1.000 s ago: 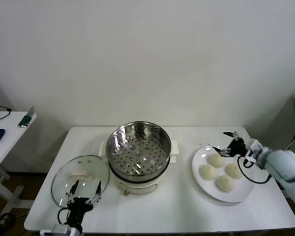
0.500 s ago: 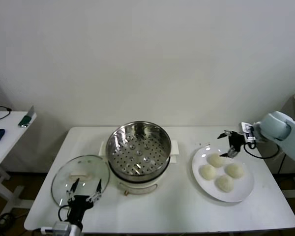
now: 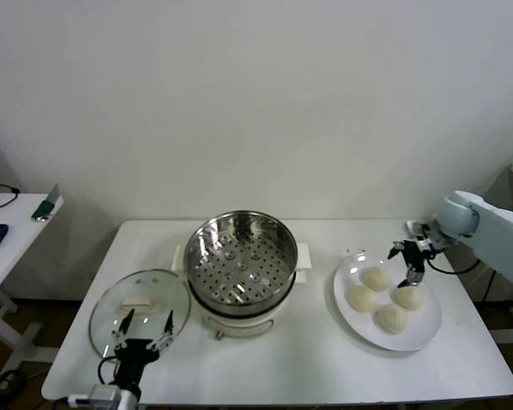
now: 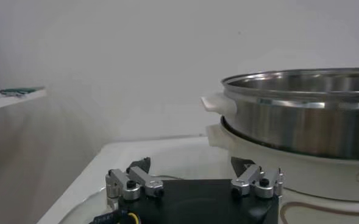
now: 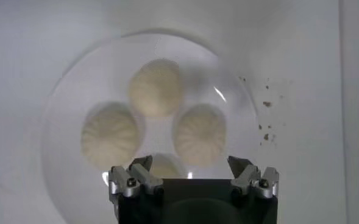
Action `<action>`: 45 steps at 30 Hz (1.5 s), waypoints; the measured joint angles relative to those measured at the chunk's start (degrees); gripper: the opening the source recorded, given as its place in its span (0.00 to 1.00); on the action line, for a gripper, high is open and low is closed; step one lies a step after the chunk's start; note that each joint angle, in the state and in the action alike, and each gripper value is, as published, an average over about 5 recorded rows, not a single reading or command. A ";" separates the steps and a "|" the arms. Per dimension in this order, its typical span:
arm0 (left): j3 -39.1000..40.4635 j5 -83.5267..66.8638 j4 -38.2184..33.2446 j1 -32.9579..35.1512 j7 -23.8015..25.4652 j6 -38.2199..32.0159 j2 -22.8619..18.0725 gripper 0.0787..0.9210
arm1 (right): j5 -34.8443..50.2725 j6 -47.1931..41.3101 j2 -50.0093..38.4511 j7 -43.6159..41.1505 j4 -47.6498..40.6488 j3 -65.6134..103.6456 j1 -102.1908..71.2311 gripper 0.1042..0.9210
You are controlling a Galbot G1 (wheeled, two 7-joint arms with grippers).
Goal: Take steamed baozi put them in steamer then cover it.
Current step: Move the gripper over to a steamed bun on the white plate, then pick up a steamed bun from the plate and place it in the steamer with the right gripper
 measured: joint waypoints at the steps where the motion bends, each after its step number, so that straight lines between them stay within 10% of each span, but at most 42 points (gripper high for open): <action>1: 0.00 0.05 0.01 0.01 0.00 -0.01 0.00 0.88 | -0.18 -0.19 0.50 0.17 -0.55 0.37 -0.47 0.88; 45: -0.04 0.49 -0.35 -0.03 -0.21 -0.07 -0.24 0.88 | -1.92 0.49 6.00 1.66 -2.37 -1.06 2.66 0.65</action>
